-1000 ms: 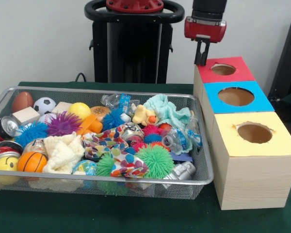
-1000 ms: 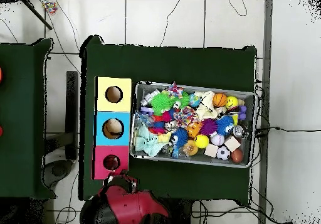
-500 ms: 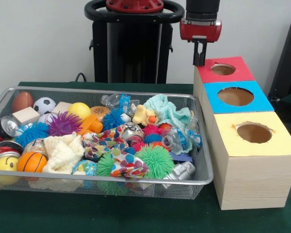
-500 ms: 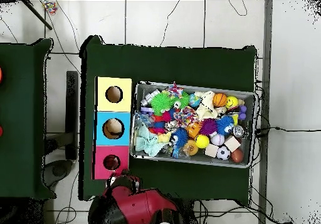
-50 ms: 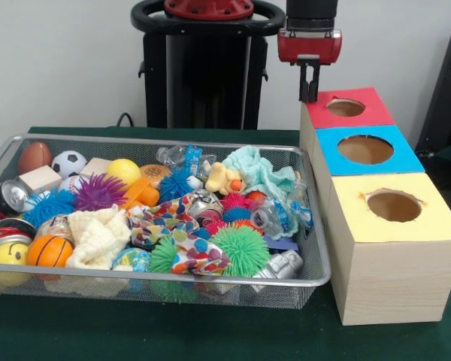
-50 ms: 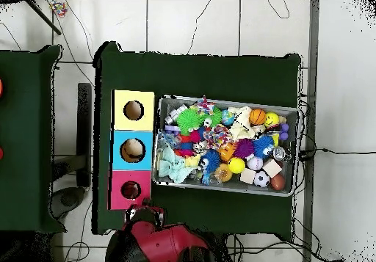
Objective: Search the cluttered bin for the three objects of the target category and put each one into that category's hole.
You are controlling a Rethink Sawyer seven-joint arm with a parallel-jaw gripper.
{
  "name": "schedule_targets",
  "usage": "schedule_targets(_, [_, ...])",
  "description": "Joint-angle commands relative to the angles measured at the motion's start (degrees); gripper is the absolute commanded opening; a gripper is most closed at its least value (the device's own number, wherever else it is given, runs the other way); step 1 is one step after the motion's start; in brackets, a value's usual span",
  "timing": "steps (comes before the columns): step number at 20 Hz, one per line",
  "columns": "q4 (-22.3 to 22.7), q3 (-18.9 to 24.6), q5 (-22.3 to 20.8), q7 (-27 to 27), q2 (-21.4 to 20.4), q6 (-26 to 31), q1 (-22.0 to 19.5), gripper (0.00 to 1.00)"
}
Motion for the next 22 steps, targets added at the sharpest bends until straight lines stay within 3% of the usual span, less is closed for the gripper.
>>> schedule_targets(1, [0.97, -2.04, -3.05, 2.22, 5.62, 4.99, -7.23, 0.00])
schedule_targets(3, [4.14, -0.35, -2.07, 1.21, -1.40, 9.35, -7.75, 0.00])
schedule_targets(6, [9.17, 5.52, 1.68, -0.57, -11.83, 16.20, -10.74, 0.00])
schedule_targets(9, [11.30, 9.71, 3.66, -1.00, -15.58, 18.10, -13.07, 0.00])
schedule_targets(12, [11.08, 11.70, 2.48, -1.19, -15.26, 17.06, -15.13, 0.00])
schedule_targets(15, [8.66, 11.66, -0.81, -2.15, -11.79, 15.86, -17.03, 0.00])
schedule_targets(19, [3.33, 4.52, -6.52, -0.12, -5.20, 13.11, -13.58, 0.00])
schedule_targets(22, [0.95, 3.44, -8.12, 0.13, -1.36, 12.92, -14.28, 0.00])
